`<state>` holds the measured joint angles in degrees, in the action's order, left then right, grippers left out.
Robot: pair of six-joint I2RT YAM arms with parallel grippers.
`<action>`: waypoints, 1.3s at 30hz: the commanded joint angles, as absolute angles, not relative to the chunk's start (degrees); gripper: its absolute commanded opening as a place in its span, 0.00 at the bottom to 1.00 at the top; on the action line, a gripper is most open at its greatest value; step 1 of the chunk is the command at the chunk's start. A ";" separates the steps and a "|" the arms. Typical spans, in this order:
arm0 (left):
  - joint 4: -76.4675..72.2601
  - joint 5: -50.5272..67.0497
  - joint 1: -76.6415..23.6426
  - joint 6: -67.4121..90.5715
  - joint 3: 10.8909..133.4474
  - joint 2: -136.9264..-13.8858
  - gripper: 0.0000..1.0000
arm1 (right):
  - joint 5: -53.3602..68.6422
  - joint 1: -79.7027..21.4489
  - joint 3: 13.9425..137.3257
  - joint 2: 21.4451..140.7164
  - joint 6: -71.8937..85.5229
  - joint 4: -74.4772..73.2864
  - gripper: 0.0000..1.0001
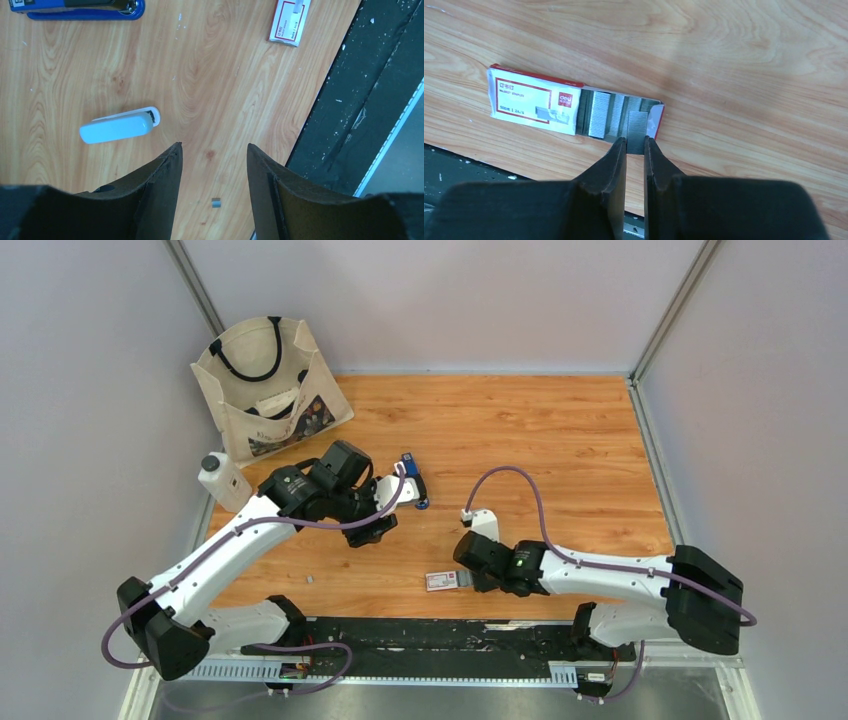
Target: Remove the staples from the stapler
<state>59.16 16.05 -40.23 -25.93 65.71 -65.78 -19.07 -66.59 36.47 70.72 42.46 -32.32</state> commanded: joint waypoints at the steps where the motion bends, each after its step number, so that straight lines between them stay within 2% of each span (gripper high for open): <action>1: 56.17 17.49 -39.64 -22.85 65.04 -65.30 0.59 | -21.27 -67.24 39.90 72.07 42.98 -30.06 0.09; 22: 53.17 14.94 -39.64 -20.57 62.67 -63.46 0.59 | -20.21 -67.32 42.36 76.81 42.01 -29.97 0.10; 39: 53.26 13.80 -39.64 -21.53 62.49 -62.67 0.59 | -19.42 -67.32 43.24 79.19 41.92 -30.41 0.15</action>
<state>54.15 14.04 -39.99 -21.74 62.54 -64.27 -18.96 -67.00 41.10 79.18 42.15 -31.86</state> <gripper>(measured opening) 0.587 0.158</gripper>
